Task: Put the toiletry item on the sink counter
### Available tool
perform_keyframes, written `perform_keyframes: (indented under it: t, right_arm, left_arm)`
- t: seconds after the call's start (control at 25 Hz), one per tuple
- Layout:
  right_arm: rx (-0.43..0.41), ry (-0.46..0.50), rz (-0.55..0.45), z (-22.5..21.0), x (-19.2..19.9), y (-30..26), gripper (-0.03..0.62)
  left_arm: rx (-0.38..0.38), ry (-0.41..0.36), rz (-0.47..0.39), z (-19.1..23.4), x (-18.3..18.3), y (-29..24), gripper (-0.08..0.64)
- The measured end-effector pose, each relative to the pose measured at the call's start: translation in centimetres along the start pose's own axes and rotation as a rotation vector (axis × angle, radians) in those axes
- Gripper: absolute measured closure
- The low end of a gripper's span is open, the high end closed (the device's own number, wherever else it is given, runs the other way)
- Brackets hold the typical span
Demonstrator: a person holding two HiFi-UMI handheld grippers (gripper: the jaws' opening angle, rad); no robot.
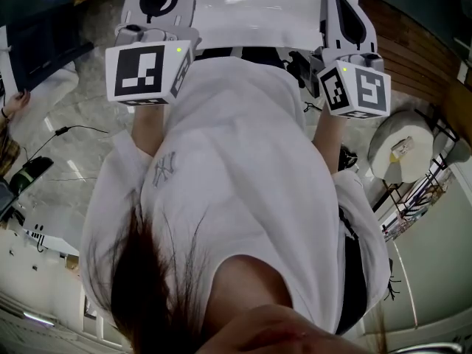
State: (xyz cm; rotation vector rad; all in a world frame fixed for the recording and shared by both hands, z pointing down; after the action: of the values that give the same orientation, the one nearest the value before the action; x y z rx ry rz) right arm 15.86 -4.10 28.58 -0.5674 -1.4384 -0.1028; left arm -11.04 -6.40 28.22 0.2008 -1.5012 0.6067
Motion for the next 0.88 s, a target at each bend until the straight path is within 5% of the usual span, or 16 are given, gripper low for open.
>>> perform_keyframes:
  t: [0.88]
  right_arm:
    - [-0.002,0.023,-0.011,-0.2,-1.0,-0.6,0.583]
  left_arm:
    - [0.005,0.015,-0.021,1.1,-0.4,-0.1,0.551]
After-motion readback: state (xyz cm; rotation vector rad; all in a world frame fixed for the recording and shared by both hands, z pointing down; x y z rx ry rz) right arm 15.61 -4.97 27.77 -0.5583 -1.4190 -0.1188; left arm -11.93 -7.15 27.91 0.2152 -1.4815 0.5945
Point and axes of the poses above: the fingertips, and each gripper's own axes: y backward along the fingers, z to its left, x out of its underside, the point moved 9 cm from there along y, backward along the fingers, and after that the axes turned 4 degrees about y, right-handed, at the moved point
